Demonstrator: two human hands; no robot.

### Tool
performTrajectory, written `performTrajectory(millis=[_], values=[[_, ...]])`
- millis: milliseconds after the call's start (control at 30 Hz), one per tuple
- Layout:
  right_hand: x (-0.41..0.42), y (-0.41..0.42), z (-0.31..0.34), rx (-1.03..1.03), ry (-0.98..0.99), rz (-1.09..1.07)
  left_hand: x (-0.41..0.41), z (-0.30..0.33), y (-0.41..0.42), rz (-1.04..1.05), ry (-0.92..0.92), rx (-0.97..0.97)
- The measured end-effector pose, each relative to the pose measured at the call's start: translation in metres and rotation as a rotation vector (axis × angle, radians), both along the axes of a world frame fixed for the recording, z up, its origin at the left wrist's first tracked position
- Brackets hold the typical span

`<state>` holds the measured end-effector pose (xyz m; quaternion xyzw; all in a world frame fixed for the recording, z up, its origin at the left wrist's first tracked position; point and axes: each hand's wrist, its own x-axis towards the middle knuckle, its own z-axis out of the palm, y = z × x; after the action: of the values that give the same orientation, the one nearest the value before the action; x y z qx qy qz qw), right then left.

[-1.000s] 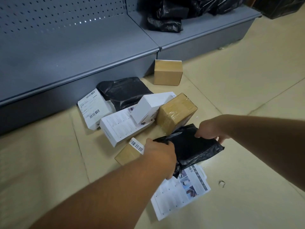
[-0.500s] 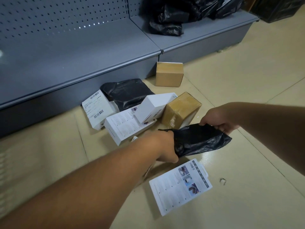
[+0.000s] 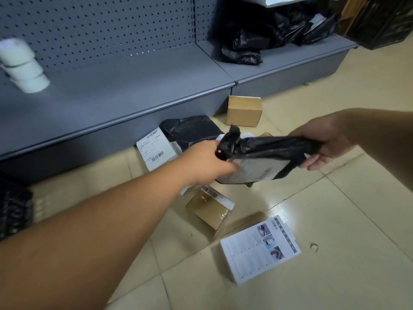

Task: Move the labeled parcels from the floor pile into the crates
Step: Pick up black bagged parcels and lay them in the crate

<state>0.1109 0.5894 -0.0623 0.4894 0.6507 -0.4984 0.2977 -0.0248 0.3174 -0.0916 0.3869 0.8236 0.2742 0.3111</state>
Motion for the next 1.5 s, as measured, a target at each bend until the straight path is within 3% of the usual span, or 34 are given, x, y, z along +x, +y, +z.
performTrajectory(millis=[133,433,600,800,1100,1500], values=[[-0.010,-0.003,0.014,-0.069,0.232,-0.136,-0.022,0.019,-0.021,0.204,-0.256,0.112],[-0.064,-0.069,0.040,-0.254,0.552,-0.126,-0.075,0.057,-0.100,0.420,-0.365,0.200],[-0.105,-0.134,0.049,-0.298,0.619,-0.051,-0.104,0.068,-0.151,0.599,-0.444,0.306],[-0.142,-0.211,0.056,-0.254,0.709,-0.021,-0.125,0.082,-0.215,0.699,-0.414,0.329],[-0.177,-0.322,0.080,-0.426,0.807,0.042,-0.153,0.124,-0.326,0.891,-0.039,0.283],[-0.230,-0.477,0.111,-0.374,0.865,0.183,-0.173,0.128,-0.471,1.191,-0.189,0.554]])
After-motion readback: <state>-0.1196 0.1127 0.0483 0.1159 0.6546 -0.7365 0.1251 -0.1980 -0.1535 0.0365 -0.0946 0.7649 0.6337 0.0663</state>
